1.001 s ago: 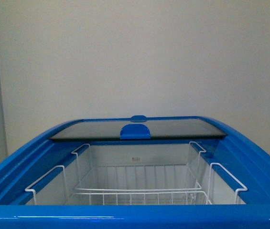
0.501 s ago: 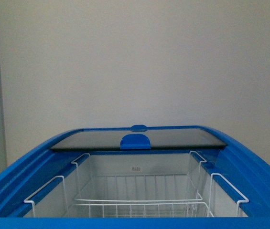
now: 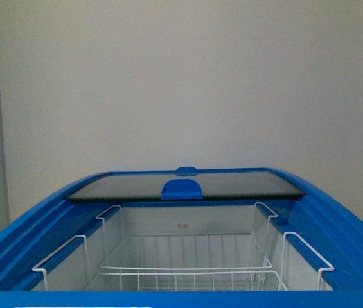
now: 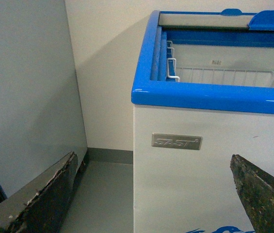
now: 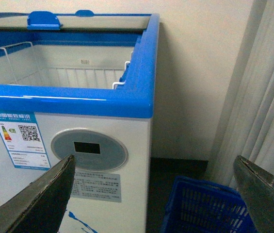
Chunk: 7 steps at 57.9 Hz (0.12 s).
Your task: Put drink in fridge
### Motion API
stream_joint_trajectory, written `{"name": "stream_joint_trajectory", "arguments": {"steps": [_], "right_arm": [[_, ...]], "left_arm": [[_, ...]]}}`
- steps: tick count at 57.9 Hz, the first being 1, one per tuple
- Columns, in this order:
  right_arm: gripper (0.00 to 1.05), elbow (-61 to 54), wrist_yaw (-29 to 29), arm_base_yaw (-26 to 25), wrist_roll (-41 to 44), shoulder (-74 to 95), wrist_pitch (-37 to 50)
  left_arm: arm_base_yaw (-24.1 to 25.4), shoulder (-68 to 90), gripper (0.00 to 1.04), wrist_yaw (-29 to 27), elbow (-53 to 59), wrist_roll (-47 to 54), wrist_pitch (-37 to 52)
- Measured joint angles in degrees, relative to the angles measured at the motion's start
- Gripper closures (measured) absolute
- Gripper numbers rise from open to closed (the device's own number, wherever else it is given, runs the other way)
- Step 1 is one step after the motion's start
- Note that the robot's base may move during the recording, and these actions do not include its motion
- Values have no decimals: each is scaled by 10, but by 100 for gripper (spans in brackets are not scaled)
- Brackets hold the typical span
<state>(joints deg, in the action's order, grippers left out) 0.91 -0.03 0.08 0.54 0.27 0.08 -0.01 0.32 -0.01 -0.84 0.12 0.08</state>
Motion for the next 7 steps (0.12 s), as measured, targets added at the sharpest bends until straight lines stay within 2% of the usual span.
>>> {"name": "stream_joint_trajectory", "arguments": {"steps": [7], "right_arm": [[8,0,0,0,0,0,0]], "left_arm": [[0,0,8,0,0,0,0]]}}
